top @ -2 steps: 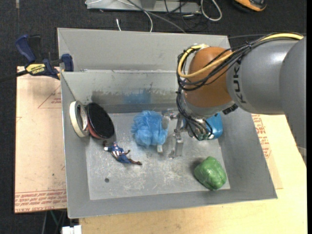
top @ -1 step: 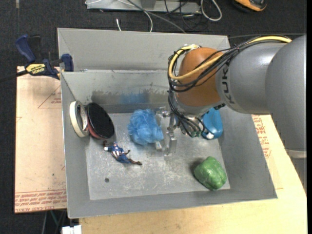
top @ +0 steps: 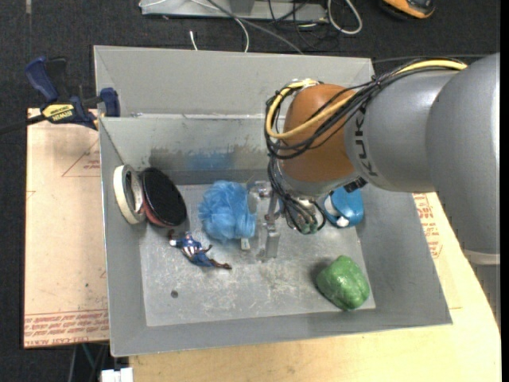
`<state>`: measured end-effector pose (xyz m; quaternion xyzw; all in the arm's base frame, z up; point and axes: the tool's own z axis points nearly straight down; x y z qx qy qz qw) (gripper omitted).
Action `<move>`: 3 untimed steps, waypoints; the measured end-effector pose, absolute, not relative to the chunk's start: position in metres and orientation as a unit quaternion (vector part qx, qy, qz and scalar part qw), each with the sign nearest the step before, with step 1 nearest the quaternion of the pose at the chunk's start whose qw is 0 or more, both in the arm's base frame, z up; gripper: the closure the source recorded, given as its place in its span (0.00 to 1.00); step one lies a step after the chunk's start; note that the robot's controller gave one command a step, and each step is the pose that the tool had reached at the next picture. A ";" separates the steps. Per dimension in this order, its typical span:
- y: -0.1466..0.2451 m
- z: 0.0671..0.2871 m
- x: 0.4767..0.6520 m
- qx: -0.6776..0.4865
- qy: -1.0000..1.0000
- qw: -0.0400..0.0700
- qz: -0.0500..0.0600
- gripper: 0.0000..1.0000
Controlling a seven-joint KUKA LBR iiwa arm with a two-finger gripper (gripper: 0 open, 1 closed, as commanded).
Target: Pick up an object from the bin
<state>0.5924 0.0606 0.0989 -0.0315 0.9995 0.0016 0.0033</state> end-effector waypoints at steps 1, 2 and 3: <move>0.064 0.075 0.593 0.067 0.998 0.008 0.001 0.00; 0.080 0.071 0.622 -0.010 1.000 0.006 0.002 0.00; 0.075 0.079 0.615 0.077 0.997 0.007 0.001 0.00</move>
Offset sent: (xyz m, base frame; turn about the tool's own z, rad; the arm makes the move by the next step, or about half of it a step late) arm 0.0277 0.0189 -0.0289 0.0426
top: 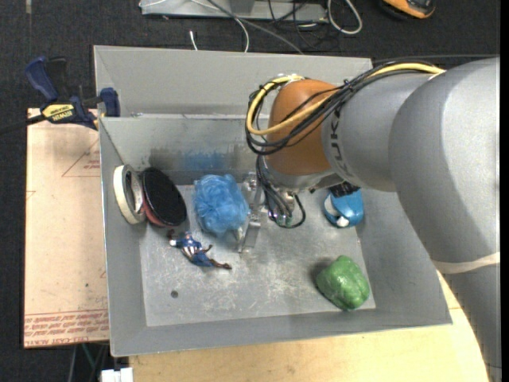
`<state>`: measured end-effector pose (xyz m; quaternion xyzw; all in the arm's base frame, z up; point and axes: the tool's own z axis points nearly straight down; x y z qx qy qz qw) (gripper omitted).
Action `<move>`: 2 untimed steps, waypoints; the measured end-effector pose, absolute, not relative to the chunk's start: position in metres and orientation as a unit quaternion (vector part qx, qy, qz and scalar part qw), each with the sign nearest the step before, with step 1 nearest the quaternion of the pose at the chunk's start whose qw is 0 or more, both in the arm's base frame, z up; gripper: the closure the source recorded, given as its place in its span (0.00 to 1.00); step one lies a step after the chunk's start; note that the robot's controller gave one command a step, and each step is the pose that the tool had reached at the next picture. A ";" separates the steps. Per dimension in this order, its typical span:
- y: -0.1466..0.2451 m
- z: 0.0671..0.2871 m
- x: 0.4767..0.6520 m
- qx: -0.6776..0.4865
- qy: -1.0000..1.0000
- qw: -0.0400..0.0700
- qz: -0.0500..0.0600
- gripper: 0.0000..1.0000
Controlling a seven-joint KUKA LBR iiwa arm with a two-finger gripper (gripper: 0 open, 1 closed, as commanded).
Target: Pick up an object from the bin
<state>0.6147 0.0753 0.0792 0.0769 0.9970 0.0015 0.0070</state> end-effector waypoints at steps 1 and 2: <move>0.078 0.074 0.621 0.052 0.999 0.008 0.002 0.00; 0.108 0.071 0.614 0.069 0.998 0.009 0.003 0.00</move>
Offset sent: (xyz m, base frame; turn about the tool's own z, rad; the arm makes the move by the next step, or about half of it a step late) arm -0.0012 0.0306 -0.0092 -0.0118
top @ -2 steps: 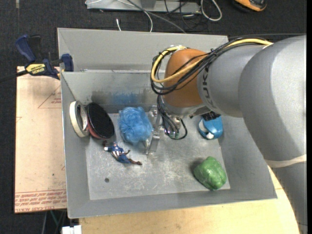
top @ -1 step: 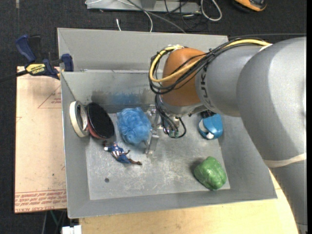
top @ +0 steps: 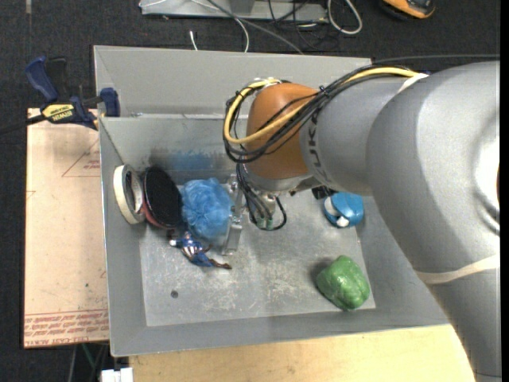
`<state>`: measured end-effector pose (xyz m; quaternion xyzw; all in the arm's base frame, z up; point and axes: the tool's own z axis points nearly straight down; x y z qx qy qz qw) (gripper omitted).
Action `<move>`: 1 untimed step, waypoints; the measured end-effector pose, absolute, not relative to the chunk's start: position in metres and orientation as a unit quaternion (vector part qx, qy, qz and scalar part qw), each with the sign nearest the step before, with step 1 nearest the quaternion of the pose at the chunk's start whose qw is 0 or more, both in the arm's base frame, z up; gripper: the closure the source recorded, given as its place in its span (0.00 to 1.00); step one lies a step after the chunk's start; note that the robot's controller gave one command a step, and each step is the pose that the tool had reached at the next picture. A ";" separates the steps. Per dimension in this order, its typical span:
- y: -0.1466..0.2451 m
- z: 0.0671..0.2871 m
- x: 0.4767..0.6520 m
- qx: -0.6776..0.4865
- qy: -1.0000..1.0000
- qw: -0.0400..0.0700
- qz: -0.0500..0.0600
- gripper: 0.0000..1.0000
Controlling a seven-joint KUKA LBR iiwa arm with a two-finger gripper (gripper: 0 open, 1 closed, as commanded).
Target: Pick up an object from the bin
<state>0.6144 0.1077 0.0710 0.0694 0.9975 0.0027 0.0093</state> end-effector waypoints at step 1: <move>0.091 0.071 0.640 0.071 0.997 0.011 0.002 0.00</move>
Offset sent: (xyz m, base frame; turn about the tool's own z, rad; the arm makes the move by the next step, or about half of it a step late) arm 0.0053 0.0014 -0.0010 0.0129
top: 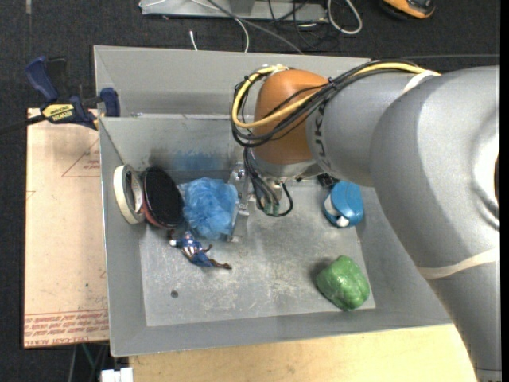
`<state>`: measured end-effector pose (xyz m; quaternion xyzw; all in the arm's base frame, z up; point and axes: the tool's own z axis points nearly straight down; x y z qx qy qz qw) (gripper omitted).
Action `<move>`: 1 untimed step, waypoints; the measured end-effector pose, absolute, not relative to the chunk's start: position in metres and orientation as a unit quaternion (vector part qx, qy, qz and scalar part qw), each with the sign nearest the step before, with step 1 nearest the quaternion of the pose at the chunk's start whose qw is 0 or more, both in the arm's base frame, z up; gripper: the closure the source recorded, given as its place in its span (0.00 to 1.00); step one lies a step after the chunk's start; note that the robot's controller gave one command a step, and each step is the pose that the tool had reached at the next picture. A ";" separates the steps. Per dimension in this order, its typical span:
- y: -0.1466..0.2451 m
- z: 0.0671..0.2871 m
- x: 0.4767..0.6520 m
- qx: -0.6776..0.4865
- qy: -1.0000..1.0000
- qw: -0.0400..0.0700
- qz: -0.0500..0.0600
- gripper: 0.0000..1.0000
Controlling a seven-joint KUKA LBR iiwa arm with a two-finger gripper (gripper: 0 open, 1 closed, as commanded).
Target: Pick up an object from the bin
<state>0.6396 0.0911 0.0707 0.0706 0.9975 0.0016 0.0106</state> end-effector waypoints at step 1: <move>0.111 0.070 0.620 0.074 0.997 0.009 0.003 0.00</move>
Offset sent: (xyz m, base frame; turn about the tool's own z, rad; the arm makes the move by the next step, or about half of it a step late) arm -0.0240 0.0394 -0.0004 -0.0196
